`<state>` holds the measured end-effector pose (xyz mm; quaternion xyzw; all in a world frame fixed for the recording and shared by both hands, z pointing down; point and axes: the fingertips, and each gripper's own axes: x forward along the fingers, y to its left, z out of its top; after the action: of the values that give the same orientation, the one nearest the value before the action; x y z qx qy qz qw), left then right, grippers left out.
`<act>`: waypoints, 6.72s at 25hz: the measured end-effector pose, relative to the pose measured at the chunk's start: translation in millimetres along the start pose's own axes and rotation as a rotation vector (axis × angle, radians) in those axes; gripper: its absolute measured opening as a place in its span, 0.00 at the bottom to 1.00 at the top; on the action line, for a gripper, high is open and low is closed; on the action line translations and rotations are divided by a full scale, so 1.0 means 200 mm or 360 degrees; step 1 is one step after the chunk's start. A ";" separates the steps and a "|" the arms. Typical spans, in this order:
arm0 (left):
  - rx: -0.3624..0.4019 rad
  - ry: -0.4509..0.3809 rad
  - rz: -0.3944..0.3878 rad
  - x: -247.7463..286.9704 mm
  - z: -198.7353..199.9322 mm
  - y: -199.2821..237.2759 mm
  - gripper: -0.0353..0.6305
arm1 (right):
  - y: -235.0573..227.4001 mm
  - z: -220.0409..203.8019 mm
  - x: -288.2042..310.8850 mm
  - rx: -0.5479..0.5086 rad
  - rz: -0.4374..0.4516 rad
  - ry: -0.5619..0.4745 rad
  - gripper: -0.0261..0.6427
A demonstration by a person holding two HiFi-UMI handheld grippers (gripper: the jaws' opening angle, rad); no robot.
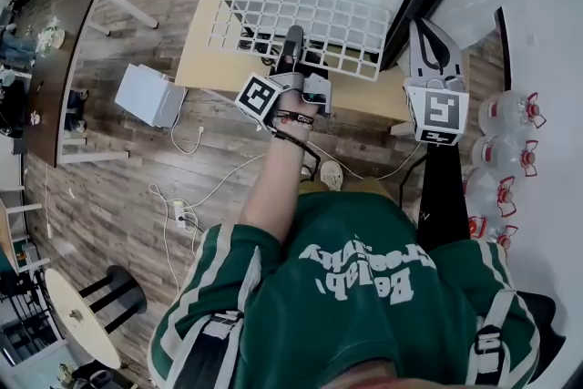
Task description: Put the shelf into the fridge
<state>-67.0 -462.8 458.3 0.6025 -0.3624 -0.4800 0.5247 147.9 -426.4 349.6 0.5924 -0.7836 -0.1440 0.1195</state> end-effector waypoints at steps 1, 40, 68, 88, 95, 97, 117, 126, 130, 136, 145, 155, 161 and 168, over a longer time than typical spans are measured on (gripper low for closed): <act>0.0000 0.0008 0.0001 0.00 -0.01 0.00 0.09 | 0.00 0.00 0.00 0.0000 -0.0001 0.0000 0.04; -0.0062 -0.0060 0.0021 0.12 -0.01 -0.03 0.09 | -0.06 -0.04 -0.11 -0.0054 -0.0069 0.0065 0.04; 0.0082 -0.0381 0.0120 0.15 -0.01 -0.03 0.09 | 0.00 -0.07 -0.09 -0.0059 -0.0024 0.0092 0.04; 0.0168 -0.0366 0.0213 0.33 -0.04 -0.02 0.08 | 0.00 -0.10 -0.04 -0.0078 -0.0002 0.0110 0.04; 0.0117 -0.0335 0.0227 0.35 -0.04 -0.01 0.08 | 0.01 -0.08 -0.01 -0.0065 0.0029 0.0078 0.04; 0.0089 -0.0321 0.0224 0.36 -0.05 -0.01 0.08 | 0.02 -0.07 -0.01 -0.0058 0.0047 0.0062 0.04; 0.0062 -0.0117 0.0251 0.53 -0.04 0.00 0.07 | 0.14 0.06 0.11 -0.0052 -0.0052 0.0108 0.04; 0.0023 -0.0018 0.0250 0.59 -0.06 0.03 0.09 | 0.15 0.01 0.11 -0.0039 -0.0119 0.0185 0.04; 0.0011 0.0047 0.0240 0.60 -0.08 0.03 0.10 | 0.15 0.02 0.10 -0.0046 -0.0147 0.0180 0.04; 0.0077 0.0241 0.0210 0.66 -0.12 0.03 0.11 | 0.16 0.02 0.16 -0.0040 -0.0181 0.0185 0.04; 0.0107 0.0533 0.0133 0.76 -0.21 0.03 0.11 | 0.18 0.04 0.22 -0.0044 -0.0188 0.0161 0.04; 0.0146 0.0593 0.0118 0.88 -0.22 0.04 0.12 | 0.16 0.03 0.29 -0.0039 -0.0198 0.0156 0.04; 0.0159 0.0599 0.0112 0.91 -0.22 0.05 0.12 | 0.16 0.03 0.31 -0.0044 -0.0199 0.0150 0.04; 0.0183 0.0621 0.0111 0.98 -0.22 0.05 0.13 | 0.16 0.03 0.33 -0.0036 -0.0204 0.0155 0.04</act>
<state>29.0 -636.1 429.8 0.7001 -0.3013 -0.3141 0.5660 98.4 -481.8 357.5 0.6462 -0.7357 -0.1312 0.1547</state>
